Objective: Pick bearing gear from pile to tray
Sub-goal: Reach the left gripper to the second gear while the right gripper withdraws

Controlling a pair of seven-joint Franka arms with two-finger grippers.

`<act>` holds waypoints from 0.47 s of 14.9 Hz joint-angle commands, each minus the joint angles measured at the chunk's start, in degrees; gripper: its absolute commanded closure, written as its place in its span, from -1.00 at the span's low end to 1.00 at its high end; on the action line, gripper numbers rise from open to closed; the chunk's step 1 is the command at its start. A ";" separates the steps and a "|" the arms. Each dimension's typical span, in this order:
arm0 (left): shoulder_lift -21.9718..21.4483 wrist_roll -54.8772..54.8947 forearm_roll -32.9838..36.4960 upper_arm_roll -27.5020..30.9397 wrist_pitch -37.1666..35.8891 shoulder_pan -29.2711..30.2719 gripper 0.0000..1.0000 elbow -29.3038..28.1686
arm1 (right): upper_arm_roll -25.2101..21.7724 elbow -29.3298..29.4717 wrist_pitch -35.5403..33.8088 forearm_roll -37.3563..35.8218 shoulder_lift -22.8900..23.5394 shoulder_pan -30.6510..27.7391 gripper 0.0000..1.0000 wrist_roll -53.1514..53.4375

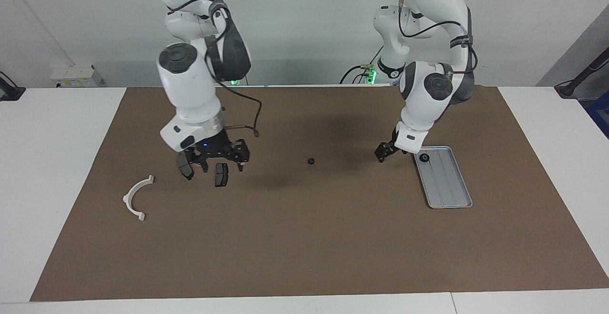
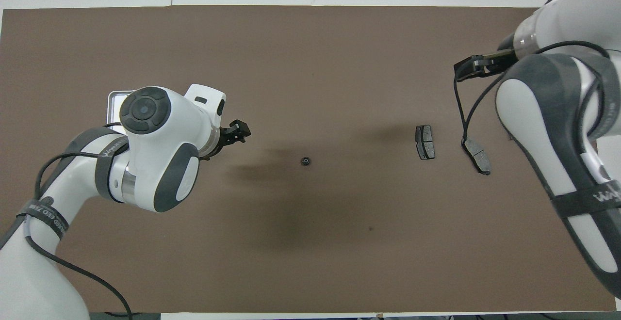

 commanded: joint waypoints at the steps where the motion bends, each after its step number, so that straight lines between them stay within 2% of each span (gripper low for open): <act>1: 7.06 -8.83 -0.64 1.04 -0.47 -5.57 -1.00 8.33 | 0.48 -0.44 -6.68 -0.93 -5.37 -2.28 -1.00 -2.75; 3: 12.34 -14.29 -0.55 1.22 -0.56 -8.92 -1.00 13.35 | 0.48 -1.13 -11.95 -1.19 -8.88 -3.86 -1.00 -2.67; 5: 15.16 -16.41 -0.64 1.39 -0.47 -12.34 -1.00 15.73 | 0.57 -1.75 -13.56 -1.19 -9.87 -6.14 -1.00 -2.84; 7: 16.48 -17.12 -0.64 1.40 -2.40 -12.97 -1.00 18.72 | 0.57 -3.42 -13.73 -1.19 -10.91 -6.77 -1.00 -2.84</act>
